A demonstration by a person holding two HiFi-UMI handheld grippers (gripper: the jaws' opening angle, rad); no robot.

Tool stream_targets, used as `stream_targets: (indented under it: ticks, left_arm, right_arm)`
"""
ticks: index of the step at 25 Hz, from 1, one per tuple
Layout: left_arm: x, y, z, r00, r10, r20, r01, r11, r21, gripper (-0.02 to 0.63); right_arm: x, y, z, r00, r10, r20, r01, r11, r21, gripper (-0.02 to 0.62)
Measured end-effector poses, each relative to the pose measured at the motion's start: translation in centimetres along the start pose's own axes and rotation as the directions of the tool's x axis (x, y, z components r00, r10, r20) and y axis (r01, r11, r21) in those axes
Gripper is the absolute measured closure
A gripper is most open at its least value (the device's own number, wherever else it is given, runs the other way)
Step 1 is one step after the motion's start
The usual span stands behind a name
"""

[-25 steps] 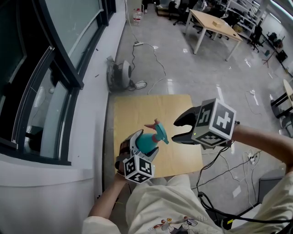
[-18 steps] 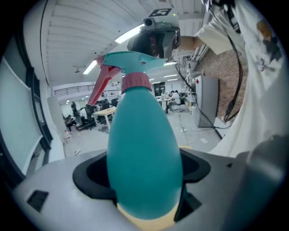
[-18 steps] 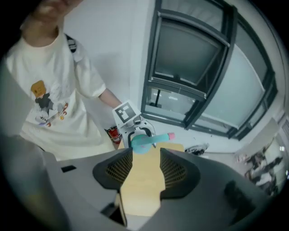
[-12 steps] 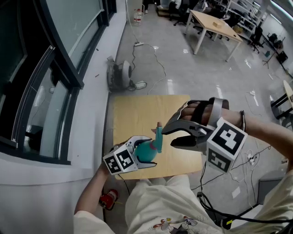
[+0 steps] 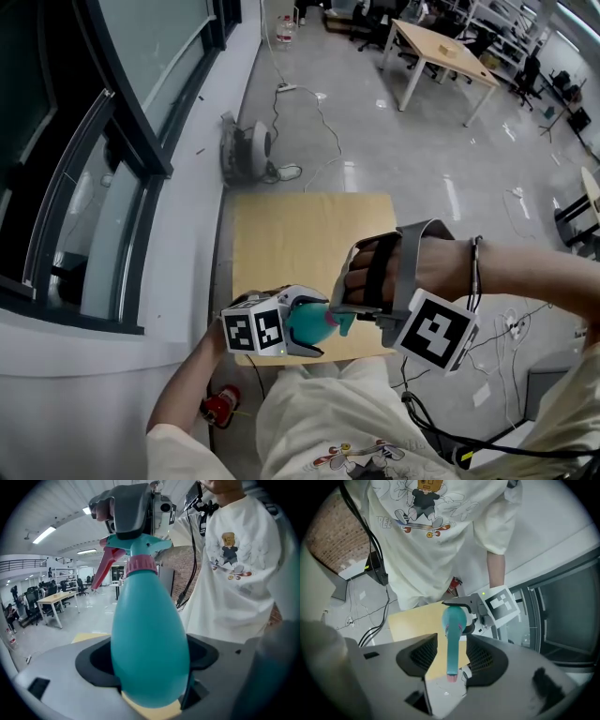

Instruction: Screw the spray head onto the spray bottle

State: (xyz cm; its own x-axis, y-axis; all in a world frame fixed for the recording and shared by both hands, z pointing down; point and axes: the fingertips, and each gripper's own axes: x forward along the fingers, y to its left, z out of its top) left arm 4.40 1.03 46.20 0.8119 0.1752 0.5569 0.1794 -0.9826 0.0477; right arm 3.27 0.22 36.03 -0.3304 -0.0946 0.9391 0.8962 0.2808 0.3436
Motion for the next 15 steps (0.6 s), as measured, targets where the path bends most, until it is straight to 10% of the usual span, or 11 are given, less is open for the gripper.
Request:
stream_targets:
  ticks: [8,15]
  left_arm:
    - [0.5,0.3,1.4,1.000,0.010,-0.014,-0.009,0.999,0.036,0.183]
    - [0.1,2.3,1.0,0.986,0.162,-0.035,-0.163,0.986,-0.016,0.183]
  right_arm:
    - [1.3,1.0,0.3,0.998,0.056,0.007,-0.056,0.998,-0.005,0.462]
    - [1.6,0.4,-1.3,0.995,0.086,0.056,-0.100,0.938,0.333,0.465]
